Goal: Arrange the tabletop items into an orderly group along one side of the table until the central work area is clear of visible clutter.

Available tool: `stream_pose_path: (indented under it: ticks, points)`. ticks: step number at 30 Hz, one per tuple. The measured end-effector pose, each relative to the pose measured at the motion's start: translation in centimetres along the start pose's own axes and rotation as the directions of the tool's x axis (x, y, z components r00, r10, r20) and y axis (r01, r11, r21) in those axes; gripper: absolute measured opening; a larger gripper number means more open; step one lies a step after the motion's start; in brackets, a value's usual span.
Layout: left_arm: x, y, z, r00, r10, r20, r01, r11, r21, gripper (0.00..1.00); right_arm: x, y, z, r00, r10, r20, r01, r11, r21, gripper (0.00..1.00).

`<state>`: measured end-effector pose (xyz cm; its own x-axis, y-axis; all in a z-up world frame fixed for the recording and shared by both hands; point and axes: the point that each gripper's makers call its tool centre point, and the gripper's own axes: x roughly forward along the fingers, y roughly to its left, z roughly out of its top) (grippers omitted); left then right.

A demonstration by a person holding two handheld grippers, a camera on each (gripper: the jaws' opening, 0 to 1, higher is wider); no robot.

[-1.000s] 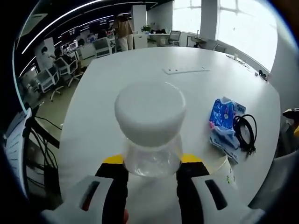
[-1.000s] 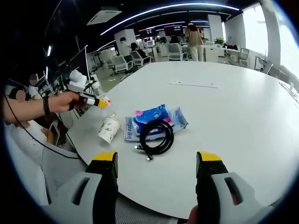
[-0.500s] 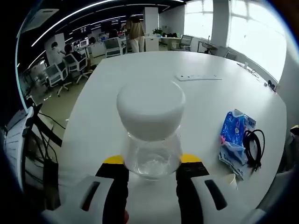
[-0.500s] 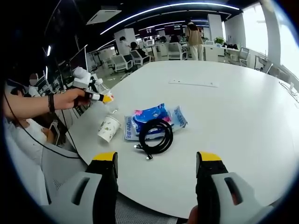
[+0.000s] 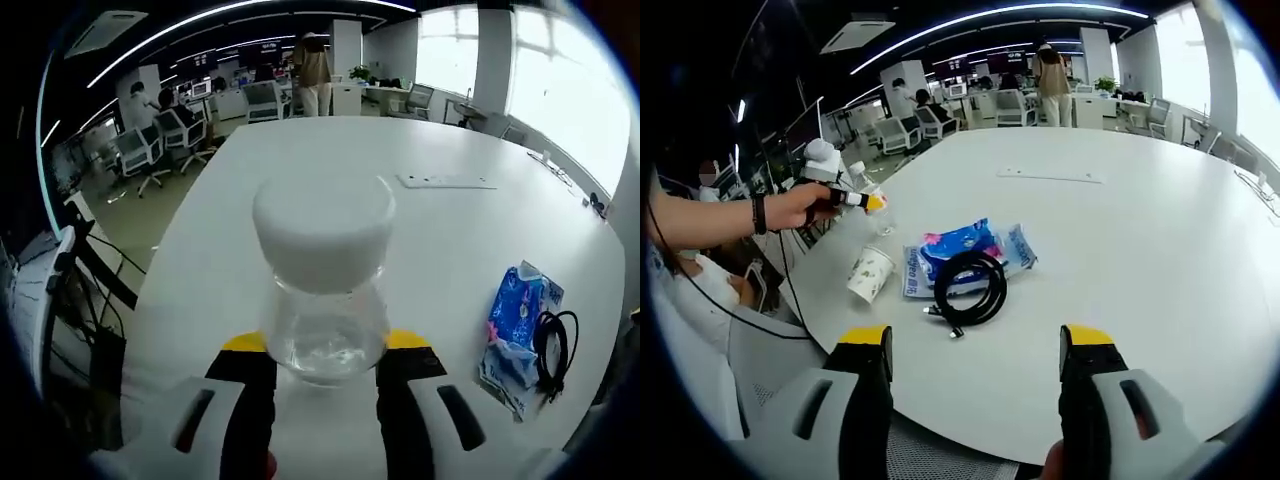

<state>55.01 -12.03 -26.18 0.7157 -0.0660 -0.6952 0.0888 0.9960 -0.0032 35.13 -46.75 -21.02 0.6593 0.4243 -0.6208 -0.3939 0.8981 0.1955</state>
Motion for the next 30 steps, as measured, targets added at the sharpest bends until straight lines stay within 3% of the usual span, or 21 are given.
stream_pose_path:
  ticks: [14, 30]
  points:
    - [0.59, 0.15, 0.56, 0.998, 0.067, -0.007, -0.067, 0.995, -0.077, 0.38, 0.18, 0.0, 0.22, 1.0, 0.007, 0.003, -0.007, 1.0, 0.0, 0.67]
    - [0.71, 0.08, 0.67, 0.995, 0.099, -0.009, -0.099, 0.986, -0.131, 0.38, 0.25, -0.19, 0.16, 1.0, 0.005, 0.003, -0.005, 1.0, 0.008, 0.67]
